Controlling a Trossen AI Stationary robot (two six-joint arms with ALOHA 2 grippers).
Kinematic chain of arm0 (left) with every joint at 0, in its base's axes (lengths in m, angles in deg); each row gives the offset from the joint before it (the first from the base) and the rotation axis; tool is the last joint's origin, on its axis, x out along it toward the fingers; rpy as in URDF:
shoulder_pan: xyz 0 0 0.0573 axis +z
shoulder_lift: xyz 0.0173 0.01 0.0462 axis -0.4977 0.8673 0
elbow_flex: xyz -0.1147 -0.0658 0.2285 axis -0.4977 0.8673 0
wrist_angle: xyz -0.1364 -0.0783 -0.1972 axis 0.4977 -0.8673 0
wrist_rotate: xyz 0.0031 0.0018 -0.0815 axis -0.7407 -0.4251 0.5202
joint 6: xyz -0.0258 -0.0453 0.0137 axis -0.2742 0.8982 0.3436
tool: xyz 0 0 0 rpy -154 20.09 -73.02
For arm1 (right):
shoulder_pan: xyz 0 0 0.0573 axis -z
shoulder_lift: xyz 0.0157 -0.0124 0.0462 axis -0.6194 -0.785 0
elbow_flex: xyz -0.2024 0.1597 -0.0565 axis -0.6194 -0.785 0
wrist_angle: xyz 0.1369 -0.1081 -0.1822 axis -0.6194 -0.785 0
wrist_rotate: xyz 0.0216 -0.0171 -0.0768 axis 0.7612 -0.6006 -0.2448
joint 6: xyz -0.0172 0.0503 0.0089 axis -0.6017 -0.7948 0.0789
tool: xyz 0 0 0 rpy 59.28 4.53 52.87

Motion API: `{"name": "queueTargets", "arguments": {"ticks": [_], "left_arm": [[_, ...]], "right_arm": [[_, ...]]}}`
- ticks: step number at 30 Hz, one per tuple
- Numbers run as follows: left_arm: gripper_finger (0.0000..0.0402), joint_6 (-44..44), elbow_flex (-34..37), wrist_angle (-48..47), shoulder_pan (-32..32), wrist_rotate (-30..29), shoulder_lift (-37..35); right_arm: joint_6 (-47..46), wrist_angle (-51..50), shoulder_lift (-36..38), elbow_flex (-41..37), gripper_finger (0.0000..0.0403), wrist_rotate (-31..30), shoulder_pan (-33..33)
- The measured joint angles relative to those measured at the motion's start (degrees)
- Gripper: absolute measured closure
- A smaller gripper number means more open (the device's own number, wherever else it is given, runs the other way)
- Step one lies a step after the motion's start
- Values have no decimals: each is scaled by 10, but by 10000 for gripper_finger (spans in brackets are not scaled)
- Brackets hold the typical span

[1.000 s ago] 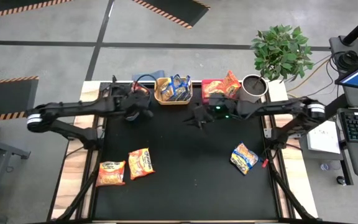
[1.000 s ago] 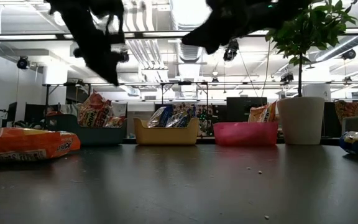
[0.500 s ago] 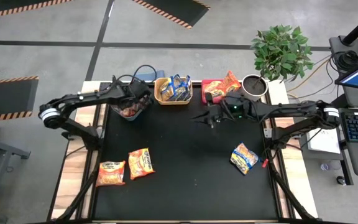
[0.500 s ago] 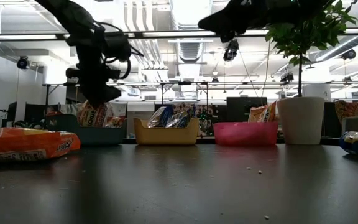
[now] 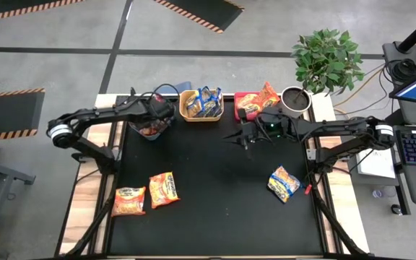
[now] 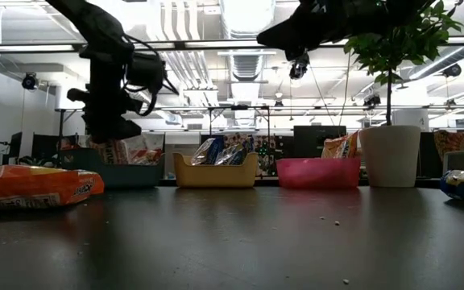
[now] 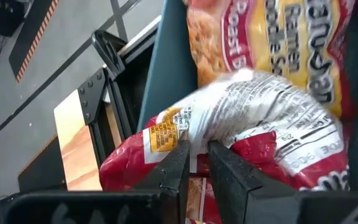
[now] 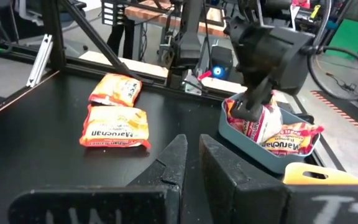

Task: Sort Maruchan noodles
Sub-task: Put the red noodle pack into the blue bin, then put the blue noodle pack into the yellow bin

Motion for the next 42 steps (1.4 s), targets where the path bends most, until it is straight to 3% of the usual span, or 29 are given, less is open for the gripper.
{"name": "queueTargets", "arguments": {"ticks": [13,20,24,29,36,42], "left_arm": [[359,9,-7,-4,-27,3,0],[359,-44,-39,5,-58,-2,-37],[359,-87,-39,16,-98,11,-71],[358,-199,-26,98,-179,122,-118],[358,-399,55,339,-289,373,-178],[358,-424,102,447,-321,387,-203]], "right_arm": [[-7,0,0,0,369,-3,0],[-82,-15,0,0,369,-75,0],[-150,-41,0,0,369,-76,-1],[-257,-66,-4,-1,369,-75,-16],[-409,-151,-4,-1,369,-74,-66],[-609,-383,-4,-1,369,-40,-124]]}}
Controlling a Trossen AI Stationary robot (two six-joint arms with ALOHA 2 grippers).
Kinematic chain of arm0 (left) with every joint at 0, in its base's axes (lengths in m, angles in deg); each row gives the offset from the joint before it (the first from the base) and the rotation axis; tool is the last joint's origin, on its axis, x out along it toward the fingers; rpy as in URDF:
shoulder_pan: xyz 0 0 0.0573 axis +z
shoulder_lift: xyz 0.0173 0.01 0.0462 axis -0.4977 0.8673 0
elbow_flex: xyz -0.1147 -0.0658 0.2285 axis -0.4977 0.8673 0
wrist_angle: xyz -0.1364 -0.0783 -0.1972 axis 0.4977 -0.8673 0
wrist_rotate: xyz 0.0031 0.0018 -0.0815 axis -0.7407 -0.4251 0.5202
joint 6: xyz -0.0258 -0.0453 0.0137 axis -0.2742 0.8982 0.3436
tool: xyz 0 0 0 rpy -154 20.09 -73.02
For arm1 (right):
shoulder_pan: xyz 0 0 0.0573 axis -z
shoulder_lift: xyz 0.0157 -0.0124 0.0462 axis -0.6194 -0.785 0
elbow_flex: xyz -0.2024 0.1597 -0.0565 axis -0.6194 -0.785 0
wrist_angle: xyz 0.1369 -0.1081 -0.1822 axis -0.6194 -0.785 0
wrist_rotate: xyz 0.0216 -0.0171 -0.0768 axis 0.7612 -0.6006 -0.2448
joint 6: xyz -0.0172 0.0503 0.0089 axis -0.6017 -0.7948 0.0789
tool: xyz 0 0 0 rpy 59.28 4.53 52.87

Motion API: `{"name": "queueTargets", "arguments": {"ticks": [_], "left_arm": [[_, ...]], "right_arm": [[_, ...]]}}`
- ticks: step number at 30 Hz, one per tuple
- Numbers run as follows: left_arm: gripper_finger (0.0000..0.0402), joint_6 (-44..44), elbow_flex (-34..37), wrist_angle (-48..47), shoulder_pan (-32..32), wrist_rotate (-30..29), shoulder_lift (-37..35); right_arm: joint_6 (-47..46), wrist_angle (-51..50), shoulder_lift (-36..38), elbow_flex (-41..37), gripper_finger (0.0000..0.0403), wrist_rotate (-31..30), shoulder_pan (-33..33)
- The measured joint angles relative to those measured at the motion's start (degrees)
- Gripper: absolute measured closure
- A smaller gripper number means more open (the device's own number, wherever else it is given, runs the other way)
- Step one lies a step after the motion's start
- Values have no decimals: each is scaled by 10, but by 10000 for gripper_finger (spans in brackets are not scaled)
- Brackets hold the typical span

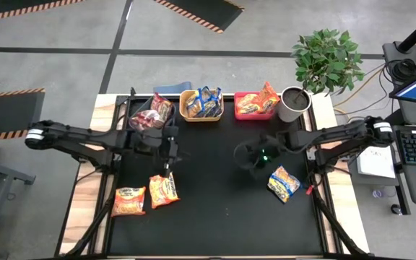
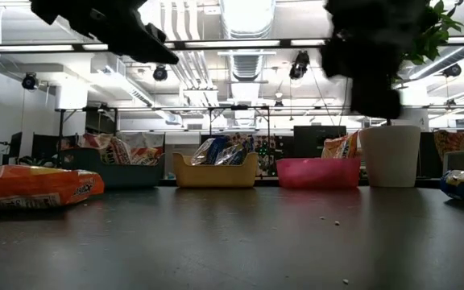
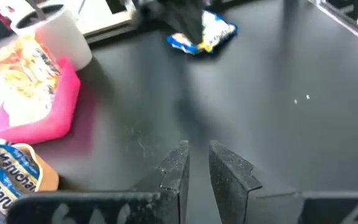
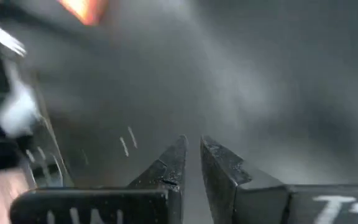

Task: Sort Maruchan noodles
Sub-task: Put the blue noodle pack into the yellow bin

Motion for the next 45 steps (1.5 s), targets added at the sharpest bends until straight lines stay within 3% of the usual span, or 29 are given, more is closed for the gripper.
{"name": "queueTargets", "arguments": {"ticks": [4,7,15,22,26,30,33,35,37,40,45], "left_arm": [[358,8,3,16,1,-2,-3],[358,8,2,23,1,-2,0],[358,-1,-14,24,1,-2,9],[358,-1,-14,24,1,-2,9],[358,-1,-14,24,1,-2,9],[358,-1,-14,24,1,-2,9],[358,-1,-14,32,1,-2,9],[358,-1,-14,43,1,-2,9],[358,0,-14,53,1,-2,9],[358,17,-14,52,1,-2,9],[358,33,-12,32,1,-2,9]], "right_arm": [[-125,-185,0,0,369,32,-50],[-189,-270,0,0,369,31,-84],[-294,-357,0,-22,369,0,-136],[-321,-352,0,-53,369,-4,-142],[-340,-284,0,-72,369,-20,-142],[-337,-139,0,-97,369,-46,-137],[-273,25,0,-110,370,-165,-122],[-186,164,0,-111,370,-293,-120],[-69,297,4,-109,370,-358,-120],[82,409,17,-93,370,-308,-113],[125,298,44,-53,370,-206,-107]]}}
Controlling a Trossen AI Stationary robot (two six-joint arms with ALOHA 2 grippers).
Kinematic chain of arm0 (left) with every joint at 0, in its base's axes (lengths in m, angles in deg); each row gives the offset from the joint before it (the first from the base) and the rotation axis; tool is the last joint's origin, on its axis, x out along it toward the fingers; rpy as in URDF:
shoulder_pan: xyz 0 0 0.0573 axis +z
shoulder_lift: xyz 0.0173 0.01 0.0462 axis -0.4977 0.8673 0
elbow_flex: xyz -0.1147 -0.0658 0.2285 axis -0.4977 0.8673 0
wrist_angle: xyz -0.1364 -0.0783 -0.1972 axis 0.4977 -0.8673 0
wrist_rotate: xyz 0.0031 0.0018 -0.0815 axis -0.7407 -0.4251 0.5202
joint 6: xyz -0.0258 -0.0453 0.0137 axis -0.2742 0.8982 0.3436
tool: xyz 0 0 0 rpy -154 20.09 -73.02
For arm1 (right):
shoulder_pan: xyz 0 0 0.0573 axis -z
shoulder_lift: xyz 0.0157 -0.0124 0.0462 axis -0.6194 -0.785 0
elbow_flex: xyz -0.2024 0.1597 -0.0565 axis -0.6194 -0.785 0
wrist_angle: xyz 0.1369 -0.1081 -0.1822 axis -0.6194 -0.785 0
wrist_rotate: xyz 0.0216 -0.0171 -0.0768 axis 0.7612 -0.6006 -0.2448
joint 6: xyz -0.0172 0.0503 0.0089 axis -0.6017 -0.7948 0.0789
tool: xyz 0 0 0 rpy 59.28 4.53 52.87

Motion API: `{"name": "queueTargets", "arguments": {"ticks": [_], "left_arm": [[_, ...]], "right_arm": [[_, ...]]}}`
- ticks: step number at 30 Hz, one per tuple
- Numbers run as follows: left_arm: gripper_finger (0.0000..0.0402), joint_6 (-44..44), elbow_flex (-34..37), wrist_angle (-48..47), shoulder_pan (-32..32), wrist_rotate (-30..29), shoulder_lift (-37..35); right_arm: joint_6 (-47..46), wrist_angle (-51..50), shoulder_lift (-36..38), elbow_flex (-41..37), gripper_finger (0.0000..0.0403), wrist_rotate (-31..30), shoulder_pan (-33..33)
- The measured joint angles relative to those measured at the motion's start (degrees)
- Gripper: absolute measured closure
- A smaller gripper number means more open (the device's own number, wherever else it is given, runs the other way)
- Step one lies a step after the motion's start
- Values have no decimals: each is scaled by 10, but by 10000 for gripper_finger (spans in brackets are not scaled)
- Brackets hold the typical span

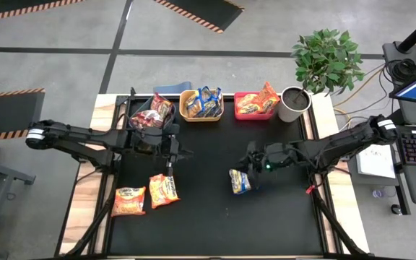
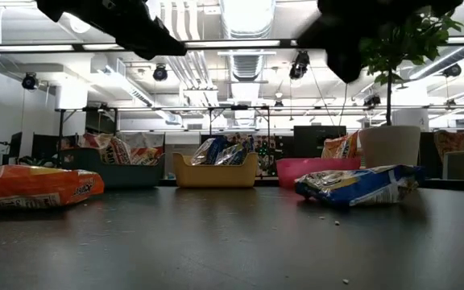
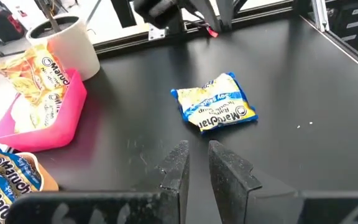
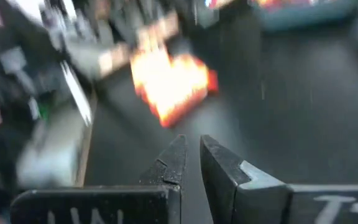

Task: Sort Maruchan noodles
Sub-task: Put the blue noodle pack into the yellow bin

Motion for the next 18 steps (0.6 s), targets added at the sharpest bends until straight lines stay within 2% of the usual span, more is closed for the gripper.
{"name": "queueTargets", "arguments": {"ticks": [3,7,9,14,18], "left_arm": [[358,0,0,1,0,0,0],[358,11,0,1,0,0,0],[358,12,0,1,0,0,0],[358,13,1,4,0,0,0],[358,13,4,13,0,0,0]], "right_arm": [[-5,-167,0,14,370,60,-1],[-91,-402,-14,13,370,113,-1],[-128,-469,-20,12,370,135,-1],[-171,-456,-48,3,369,139,-1],[-160,-332,-115,-7,369,115,3]]}}
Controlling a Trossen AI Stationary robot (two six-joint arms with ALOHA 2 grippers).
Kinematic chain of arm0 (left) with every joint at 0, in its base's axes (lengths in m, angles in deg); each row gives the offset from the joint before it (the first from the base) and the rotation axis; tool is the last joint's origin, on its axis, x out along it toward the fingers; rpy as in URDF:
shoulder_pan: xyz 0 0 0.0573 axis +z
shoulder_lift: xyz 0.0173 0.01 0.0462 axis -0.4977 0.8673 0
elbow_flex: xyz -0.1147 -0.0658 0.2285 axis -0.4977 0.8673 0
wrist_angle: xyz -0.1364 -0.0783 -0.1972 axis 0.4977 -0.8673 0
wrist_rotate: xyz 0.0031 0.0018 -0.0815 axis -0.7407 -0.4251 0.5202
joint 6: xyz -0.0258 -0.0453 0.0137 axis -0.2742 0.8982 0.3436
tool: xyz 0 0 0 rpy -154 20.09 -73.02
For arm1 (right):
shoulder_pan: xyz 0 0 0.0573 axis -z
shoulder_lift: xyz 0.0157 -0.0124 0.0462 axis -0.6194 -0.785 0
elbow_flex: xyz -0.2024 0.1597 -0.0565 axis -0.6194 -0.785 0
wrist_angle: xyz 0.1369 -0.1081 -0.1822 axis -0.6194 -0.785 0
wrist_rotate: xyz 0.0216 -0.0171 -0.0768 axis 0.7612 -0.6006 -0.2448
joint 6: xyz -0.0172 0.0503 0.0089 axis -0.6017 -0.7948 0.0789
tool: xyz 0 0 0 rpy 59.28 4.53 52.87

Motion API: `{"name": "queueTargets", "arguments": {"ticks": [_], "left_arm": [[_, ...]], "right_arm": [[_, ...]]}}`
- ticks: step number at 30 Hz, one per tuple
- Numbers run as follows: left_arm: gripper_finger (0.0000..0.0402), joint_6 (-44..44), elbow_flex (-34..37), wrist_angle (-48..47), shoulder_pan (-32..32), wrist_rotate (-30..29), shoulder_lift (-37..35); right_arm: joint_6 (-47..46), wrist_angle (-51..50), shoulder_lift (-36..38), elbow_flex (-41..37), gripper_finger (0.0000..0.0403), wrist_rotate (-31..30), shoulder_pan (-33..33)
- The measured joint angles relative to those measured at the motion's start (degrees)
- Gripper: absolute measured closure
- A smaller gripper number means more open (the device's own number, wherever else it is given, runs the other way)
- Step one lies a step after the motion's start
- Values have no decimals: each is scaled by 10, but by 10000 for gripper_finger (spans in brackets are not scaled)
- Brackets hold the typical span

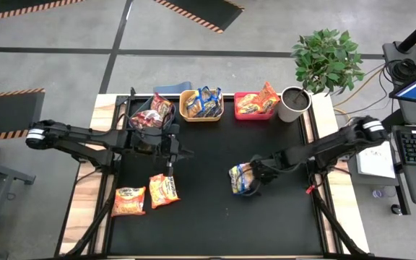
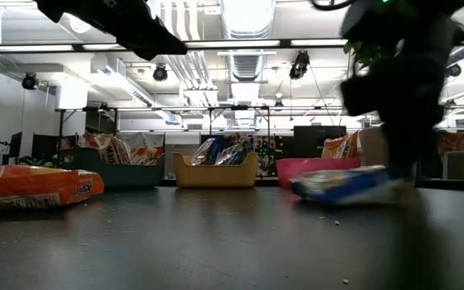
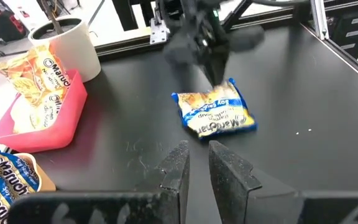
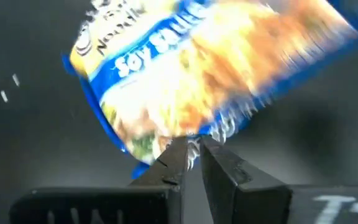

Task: Sort Maruchan noodles
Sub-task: Put the blue noodle pack into the yellow bin

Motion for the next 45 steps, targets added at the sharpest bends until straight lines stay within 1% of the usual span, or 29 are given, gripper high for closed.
{"name": "queueTargets", "arguments": {"ticks": [2,5,7,8,9,11,13,16,19,22,24,27,30,33,37,41,45], "left_arm": [[358,0,0,0,0,0,0],[358,3,0,3,0,0,0],[358,3,0,5,0,0,0],[358,3,0,5,0,0,0],[358,3,0,5,0,0,0],[358,13,0,3,0,0,0],[358,29,1,-20,0,0,0],[358,44,11,-84,0,1,0],[358,69,44,-95,0,1,0],[358,95,96,-49,0,11,0],[358,104,134,0,0,23,0],[358,120,183,80,0,26,0],[359,134,210,163,0,26,2],[362,138,213,197,0,26,25],[363,151,195,219,0,28,93],[363,153,172,217,-1,44,168],[363,151,154,211,-1,54,210]], "right_arm": [[18,99,-49,0,369,-12,6],[73,276,-121,11,369,-23,24],[102,387,-159,29,369,-48,37],[114,423,-171,41,369,-59,43],[130,438,-179,55,369,-62,51],[177,412,-183,82,369,-51,65],[203,350,-180,109,369,-47,77],[207,246,-167,144,369,-43,97],[208,185,-162,160,369,-43,114],[210,189,-161,159,369,-45,129],[214,190,-160,155,369,-45,138],[199,202,-163,148,369,-47,150],[191,215,-164,146,369,-48,161],[178,222,-165,145,365,-30,175],[176,228,-165,145,333,-2,193],[179,228,-165,143,278,27,201],[183,233,-174,139,219,51,199]]}}
